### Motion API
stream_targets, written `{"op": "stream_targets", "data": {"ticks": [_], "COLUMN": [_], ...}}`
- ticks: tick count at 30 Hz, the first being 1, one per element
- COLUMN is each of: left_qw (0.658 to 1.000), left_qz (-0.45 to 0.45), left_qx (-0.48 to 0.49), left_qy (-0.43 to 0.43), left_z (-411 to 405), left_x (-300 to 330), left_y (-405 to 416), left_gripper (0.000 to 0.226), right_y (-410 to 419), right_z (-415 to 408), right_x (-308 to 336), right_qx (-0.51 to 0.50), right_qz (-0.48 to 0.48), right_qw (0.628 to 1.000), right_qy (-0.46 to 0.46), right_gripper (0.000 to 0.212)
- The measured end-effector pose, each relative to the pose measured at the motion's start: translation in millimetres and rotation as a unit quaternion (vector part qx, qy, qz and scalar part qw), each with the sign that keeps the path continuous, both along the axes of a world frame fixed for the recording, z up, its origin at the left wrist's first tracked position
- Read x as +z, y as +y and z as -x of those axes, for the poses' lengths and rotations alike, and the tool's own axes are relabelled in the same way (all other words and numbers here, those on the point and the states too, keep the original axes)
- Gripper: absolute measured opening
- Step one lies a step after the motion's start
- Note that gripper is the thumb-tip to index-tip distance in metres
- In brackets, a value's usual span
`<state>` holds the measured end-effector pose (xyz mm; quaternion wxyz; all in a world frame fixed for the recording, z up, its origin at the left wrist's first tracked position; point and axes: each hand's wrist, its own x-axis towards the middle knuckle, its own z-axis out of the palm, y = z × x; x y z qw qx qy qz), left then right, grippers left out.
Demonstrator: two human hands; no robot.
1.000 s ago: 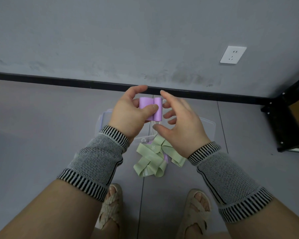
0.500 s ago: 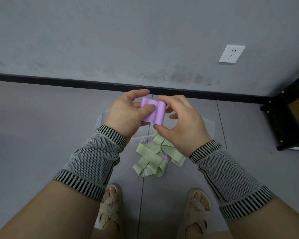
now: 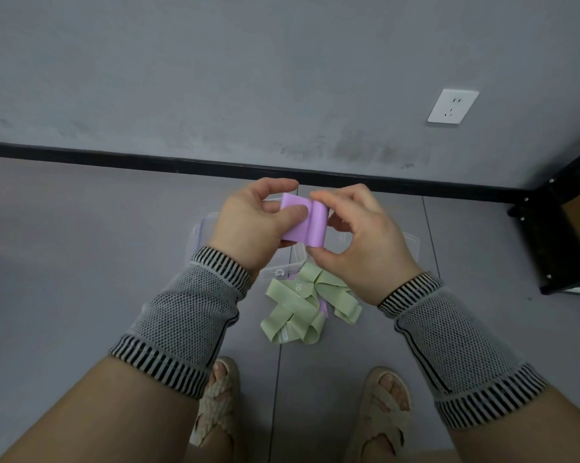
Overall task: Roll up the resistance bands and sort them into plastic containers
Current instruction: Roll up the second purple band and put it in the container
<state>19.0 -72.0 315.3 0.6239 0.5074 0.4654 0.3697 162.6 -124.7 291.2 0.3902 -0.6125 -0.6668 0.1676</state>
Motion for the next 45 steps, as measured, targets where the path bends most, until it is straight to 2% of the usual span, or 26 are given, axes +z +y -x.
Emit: {"op": "stream_targets", "data": {"ticks": [6,10,13,18,20,24,26,30,34,37,40,42,45], "left_qw": [0.998,1.000,0.996,0.998,0.999,0.998,0.999,0.999,0.999,0.997,0.999,0.999,0.999], "left_qz": [-0.049,0.008,0.060,0.054,0.050,0.058,0.049,0.006,-0.017,-0.038,-0.013,0.003,0.006], "left_qx": [-0.017,-0.008,-0.024,-0.023,-0.014,-0.005,-0.013,-0.019,-0.020,-0.026,-0.024,-0.032,-0.043], "left_qy": [0.042,-0.010,-0.058,-0.012,0.003,-0.020,-0.015,0.027,0.040,0.055,0.021,0.002,-0.003], "left_z": [-6,-5,-3,0,3,10,10,2,-5,-8,-6,-5,-4], "left_x": [-1,1,2,2,1,4,5,2,1,1,2,3,2], "left_y": [-2,-1,0,2,4,8,7,-1,-4,-5,-5,-4,-4], "left_gripper": [0.039,0.036,0.035,0.034,0.032,0.026,0.026,0.027,0.036,0.042,0.034,0.026,0.022], "right_y": [2,-1,-1,0,1,2,2,0,-1,0,-1,-1,-1], "right_z": [2,1,2,3,2,-2,-3,-2,-2,-1,-1,-2,-1], "right_x": [0,1,1,2,3,7,6,1,1,1,1,2,4], "right_qx": [-0.009,-0.011,-0.012,-0.015,-0.003,0.026,0.021,0.001,0.000,0.001,0.001,-0.002,-0.004], "right_qz": [0.008,0.037,0.037,0.042,0.059,0.067,0.069,0.065,0.044,0.044,0.061,0.060,0.045], "right_qw": [1.000,0.997,0.994,0.992,0.984,0.964,0.968,0.993,0.998,0.997,0.989,0.986,0.990], "right_qy": [0.003,0.067,0.101,0.120,0.169,0.256,0.240,0.103,0.053,0.059,0.138,0.158,0.137], "right_gripper": [0.066,0.080,0.069,0.061,0.059,0.061,0.061,0.063,0.062,0.066,0.073,0.067,0.058]}}
